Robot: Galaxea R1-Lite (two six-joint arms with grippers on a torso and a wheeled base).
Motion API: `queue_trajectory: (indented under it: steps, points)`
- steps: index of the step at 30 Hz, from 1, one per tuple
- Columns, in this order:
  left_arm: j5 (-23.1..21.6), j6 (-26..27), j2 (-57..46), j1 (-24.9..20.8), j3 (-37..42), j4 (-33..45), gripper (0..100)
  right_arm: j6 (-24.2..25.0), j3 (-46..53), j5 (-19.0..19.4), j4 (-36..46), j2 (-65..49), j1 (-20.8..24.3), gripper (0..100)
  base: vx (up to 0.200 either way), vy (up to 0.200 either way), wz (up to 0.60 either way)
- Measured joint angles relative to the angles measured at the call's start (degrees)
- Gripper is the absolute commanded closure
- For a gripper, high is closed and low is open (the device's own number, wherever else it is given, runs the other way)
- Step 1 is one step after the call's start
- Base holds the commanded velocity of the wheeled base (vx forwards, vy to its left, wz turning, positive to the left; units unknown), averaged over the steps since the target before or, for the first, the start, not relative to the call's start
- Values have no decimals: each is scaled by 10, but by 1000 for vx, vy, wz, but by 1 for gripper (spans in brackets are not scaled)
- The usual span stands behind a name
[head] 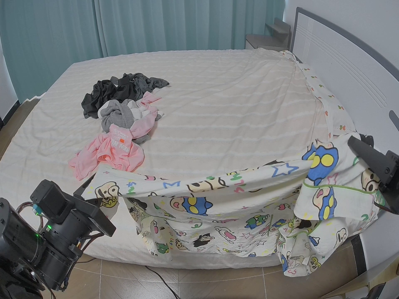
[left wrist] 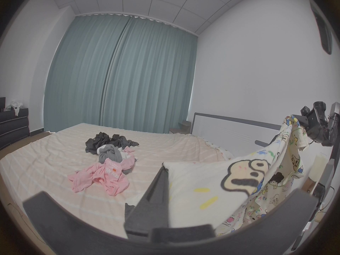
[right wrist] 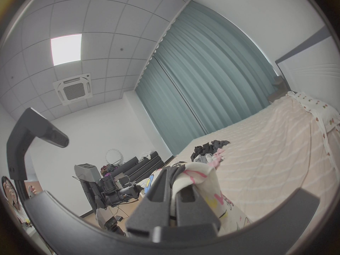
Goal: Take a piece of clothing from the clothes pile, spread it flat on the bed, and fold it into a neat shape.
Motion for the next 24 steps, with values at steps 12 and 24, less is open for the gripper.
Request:
queue_trajectory:
  steps: [12,24]
  points:
    - [-6,-39,77,61,-58,0,100,7,-34,2,0,62,-41,100,0,0,0]
    - [-1,-47,161,78,-116,0,100,8,-49,19,1,122,-106,100,0,0,0]
